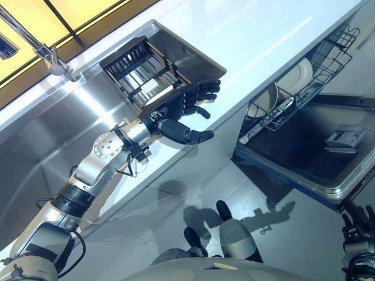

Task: Pick up plates and place into dishwasher.

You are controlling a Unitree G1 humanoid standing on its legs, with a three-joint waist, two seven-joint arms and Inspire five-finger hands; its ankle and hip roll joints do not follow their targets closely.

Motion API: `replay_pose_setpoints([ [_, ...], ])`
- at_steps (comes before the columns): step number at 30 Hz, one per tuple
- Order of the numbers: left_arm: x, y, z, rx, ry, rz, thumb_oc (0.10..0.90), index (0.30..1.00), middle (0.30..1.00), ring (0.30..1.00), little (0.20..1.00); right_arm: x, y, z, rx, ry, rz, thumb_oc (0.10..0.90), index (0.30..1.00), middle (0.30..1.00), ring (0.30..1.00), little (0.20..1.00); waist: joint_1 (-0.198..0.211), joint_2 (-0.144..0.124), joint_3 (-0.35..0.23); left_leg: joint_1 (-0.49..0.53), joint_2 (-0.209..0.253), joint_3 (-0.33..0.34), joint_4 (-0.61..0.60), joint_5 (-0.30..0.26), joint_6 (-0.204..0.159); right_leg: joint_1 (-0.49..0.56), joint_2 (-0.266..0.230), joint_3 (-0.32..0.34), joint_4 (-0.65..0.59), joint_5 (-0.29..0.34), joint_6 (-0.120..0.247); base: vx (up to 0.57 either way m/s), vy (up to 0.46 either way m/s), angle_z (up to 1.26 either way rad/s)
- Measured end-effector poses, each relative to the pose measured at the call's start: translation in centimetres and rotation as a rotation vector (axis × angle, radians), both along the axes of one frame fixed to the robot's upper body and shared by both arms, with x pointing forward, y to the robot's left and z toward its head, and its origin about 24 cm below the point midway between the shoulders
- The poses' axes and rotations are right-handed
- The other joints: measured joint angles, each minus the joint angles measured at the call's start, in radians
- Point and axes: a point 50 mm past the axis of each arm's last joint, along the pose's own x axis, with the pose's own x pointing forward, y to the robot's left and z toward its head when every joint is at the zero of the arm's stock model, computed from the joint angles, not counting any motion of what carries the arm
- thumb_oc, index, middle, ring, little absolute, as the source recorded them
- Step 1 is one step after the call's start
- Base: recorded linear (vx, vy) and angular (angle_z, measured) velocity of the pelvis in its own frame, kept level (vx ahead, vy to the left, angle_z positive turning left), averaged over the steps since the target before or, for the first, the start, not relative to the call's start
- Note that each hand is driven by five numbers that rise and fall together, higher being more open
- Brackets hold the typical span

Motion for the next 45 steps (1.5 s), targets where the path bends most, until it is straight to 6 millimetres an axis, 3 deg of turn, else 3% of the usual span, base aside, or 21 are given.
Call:
replay_pose_setpoints([
  [8, 0.2, -0.2, 0.5, -0.002, -0.009, -0.010, 0.800, 0.900, 0.900, 0.900, 0.900, -0.9, -1.1, 1.0, 0.084, -0.160, 0.138, 0.800, 0.900, 0.900, 0.900, 0.900, -0.007, 0.017, 0.007, -0.010, 0.000, -0.001, 0.000, -0.002, -0.002, -0.006, -0.001, -0.002, 0.000, 0.001, 0.002, -0.03, -0.026, -0.01],
  [18, 0.2, -0.5, 0.3, 0.016, 0.007, -0.036, 0.800, 0.900, 0.900, 0.900, 0.900, -0.9, -2.6, 2.5, 0.096, -0.067, 0.246, 0.800, 0.900, 0.900, 0.900, 0.900, -0.014, 0.013, 0.006, 0.004, -0.001, -0.002, 0.000, -0.003, -0.006, 0.010, -0.002, -0.006, 0.000, 0.006, -0.001, 0.00, -0.020, 0.00],
  [33, 0.3, -1.3, -1.0, 0.036, 0.059, -0.098, 0.800, 0.900, 0.900, 0.900, 0.900, 1.3, -1.2, 2.1, 0.092, 0.022, 0.386, 0.800, 0.900, 0.900, 0.900, 0.900, -0.009, -0.045, -0.004, 0.011, 0.002, -0.014, 0.000, 0.014, -0.006, 0.013, -0.008, -0.053, 0.000, 0.034, -0.010, 0.01, 0.001, -0.05],
  [45, 0.3, -1.7, -1.5, 0.028, 0.079, -0.120, 0.800, 0.900, 0.900, 0.900, 0.900, 3.9, 1.6, 1.1, 0.129, 0.008, 0.447, 0.800, 0.900, 0.900, 0.900, 0.900, -0.003, -0.090, -0.012, 0.012, 0.015, -0.079, 0.000, 0.013, -0.007, 0.006, 0.008, -0.112, 0.001, 0.040, -0.015, 0.03, 0.015, -0.11],
])
